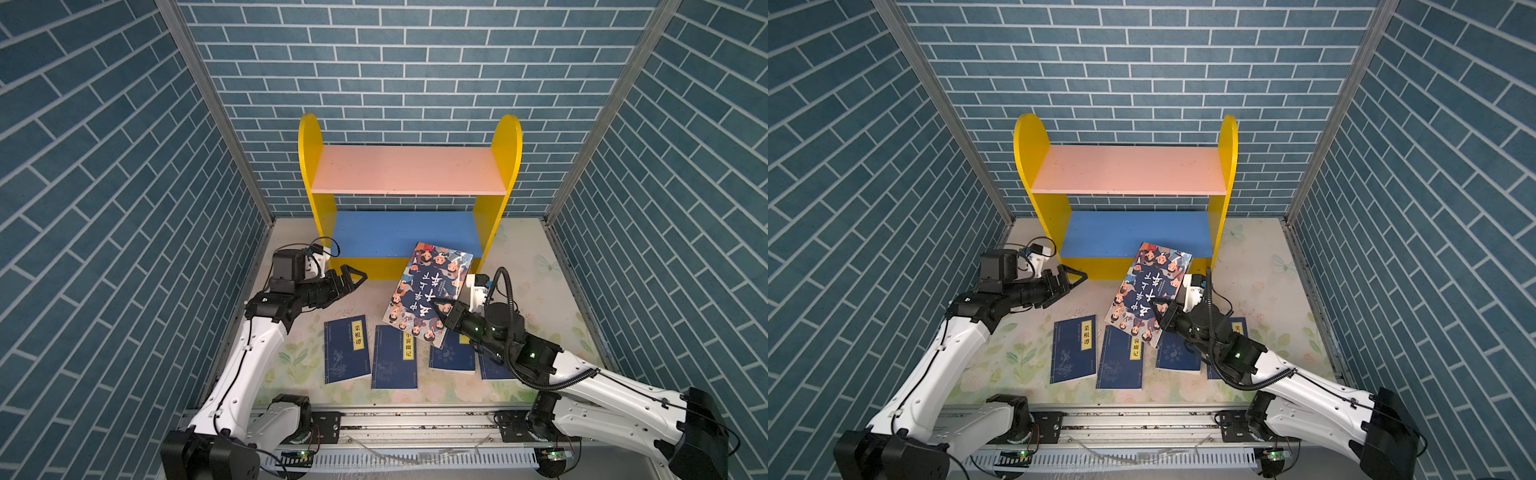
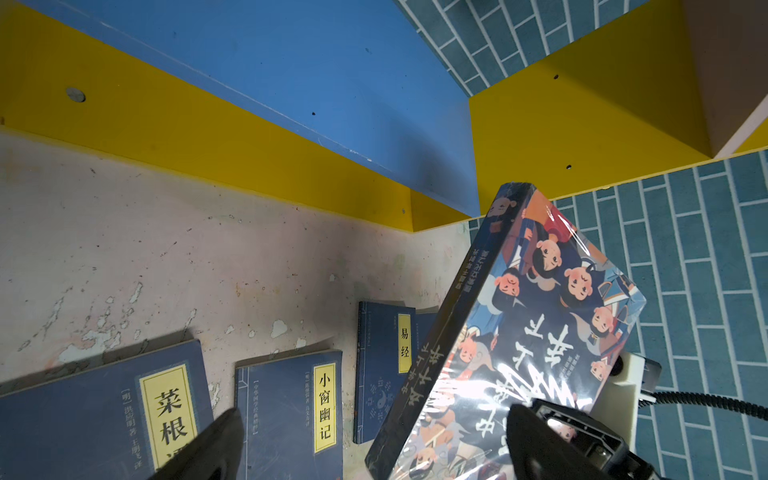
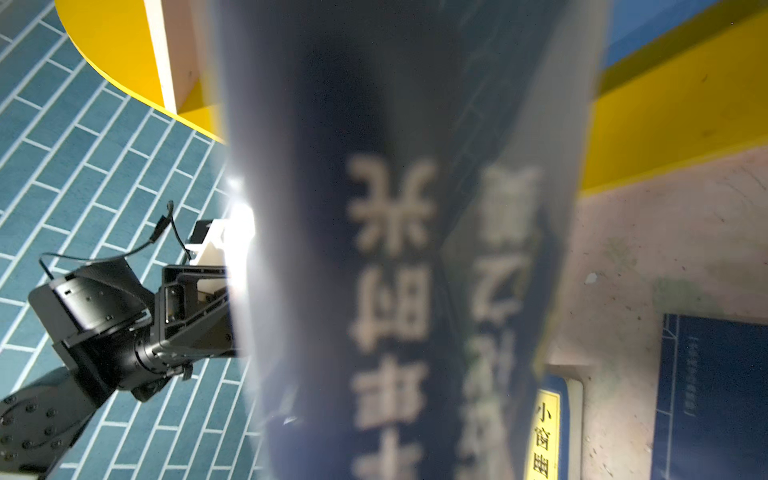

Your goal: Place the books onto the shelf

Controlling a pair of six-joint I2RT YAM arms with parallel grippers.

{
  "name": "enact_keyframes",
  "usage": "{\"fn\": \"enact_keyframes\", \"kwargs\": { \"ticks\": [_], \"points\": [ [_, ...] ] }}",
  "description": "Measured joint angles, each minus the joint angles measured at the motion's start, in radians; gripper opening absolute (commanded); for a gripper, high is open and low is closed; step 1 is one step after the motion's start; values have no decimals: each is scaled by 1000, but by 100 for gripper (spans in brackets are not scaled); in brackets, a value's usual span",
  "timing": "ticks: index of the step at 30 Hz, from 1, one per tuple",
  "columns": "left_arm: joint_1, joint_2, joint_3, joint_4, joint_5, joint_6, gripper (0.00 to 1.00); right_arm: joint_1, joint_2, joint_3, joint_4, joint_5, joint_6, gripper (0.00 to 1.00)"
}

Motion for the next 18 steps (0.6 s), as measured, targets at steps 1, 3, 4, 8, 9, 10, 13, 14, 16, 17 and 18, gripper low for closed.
{"fn": "enact_keyframes", "kwargs": {
  "ticks": [1,3,4,8,9,10,13,14,16,17,18],
  "points": [
    [-1,-14,-16,26,7,-10,100,-2,13,14,5,3,0,0],
    [-5,-30,-43,61,32,-22,100,-2,36,38,24,6,0,0],
    [-7,-35,-57,79,50,-27,100,-2,48,48,37,7,0,0],
    [-13,-68,-110,111,114,-34,100,-3,74,58,81,20,0,0],
    [-13,-80,-126,116,128,-36,100,-3,79,59,88,25,0,0],
    [-14,-95,-145,126,145,-43,100,-2,85,58,97,31,1,0],
    [-23,-117,-192,163,190,-74,100,-3,106,58,127,56,2,0],
    [-27,-118,-199,171,199,-84,100,-3,111,58,137,65,3,0],
    [-42,-118,-224,205,218,-106,100,-3,120,58,159,85,3,0],
    [-51,-120,-238,228,224,-119,100,-3,122,58,166,93,3,0],
    [-63,-120,-254,249,229,-135,100,-3,123,58,177,103,3,0]
  ]
}}
